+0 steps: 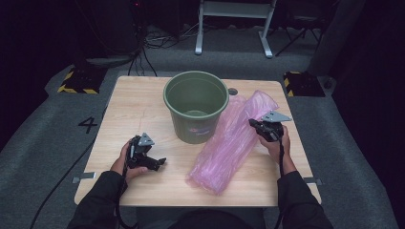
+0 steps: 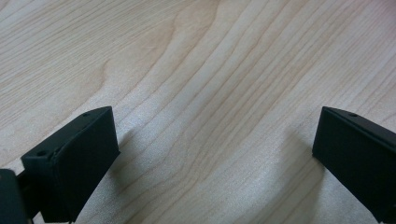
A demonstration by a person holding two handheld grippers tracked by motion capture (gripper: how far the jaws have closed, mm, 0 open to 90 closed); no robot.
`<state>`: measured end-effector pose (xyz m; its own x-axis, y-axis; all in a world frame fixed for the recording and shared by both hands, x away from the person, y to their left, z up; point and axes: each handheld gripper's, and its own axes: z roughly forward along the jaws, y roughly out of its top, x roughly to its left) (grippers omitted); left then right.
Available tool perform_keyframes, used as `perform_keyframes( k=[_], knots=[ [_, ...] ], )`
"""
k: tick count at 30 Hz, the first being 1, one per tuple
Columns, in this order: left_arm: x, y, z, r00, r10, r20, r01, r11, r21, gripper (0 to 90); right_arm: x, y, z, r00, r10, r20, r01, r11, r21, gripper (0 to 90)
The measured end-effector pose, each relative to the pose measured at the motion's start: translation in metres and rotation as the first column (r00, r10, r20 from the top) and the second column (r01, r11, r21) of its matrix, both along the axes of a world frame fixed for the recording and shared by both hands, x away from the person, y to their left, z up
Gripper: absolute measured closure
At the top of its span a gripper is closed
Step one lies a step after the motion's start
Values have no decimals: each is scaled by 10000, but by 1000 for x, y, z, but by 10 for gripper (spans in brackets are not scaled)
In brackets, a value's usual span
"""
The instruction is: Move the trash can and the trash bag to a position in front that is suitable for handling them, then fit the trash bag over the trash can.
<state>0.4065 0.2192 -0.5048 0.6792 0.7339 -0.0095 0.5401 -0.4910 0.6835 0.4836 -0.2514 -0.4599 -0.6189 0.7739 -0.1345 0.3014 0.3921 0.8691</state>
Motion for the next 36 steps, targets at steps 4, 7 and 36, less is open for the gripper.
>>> perform_keyframes(
  k=[4, 7, 36],
  knots=[
    [0, 0, 0, 10000, 39, 3, -39, 10000, -4, 2, -3, -2, 5, 9997, 79, 217, -82, 9999, 150, 900],
    [0, 0, 0, 10000, 49, 2, -49, 10000, -5, 2, -4, -2, 7, 9995, 114, 307, -122, 9996, 243, 900],
    [-23, -89, 46, 9794, -1493, 1359, 1521, 9883, -108, 186, -24, 15, 18, 9928, 792, 904, -818, 9963, 253, 900]
  ],
)
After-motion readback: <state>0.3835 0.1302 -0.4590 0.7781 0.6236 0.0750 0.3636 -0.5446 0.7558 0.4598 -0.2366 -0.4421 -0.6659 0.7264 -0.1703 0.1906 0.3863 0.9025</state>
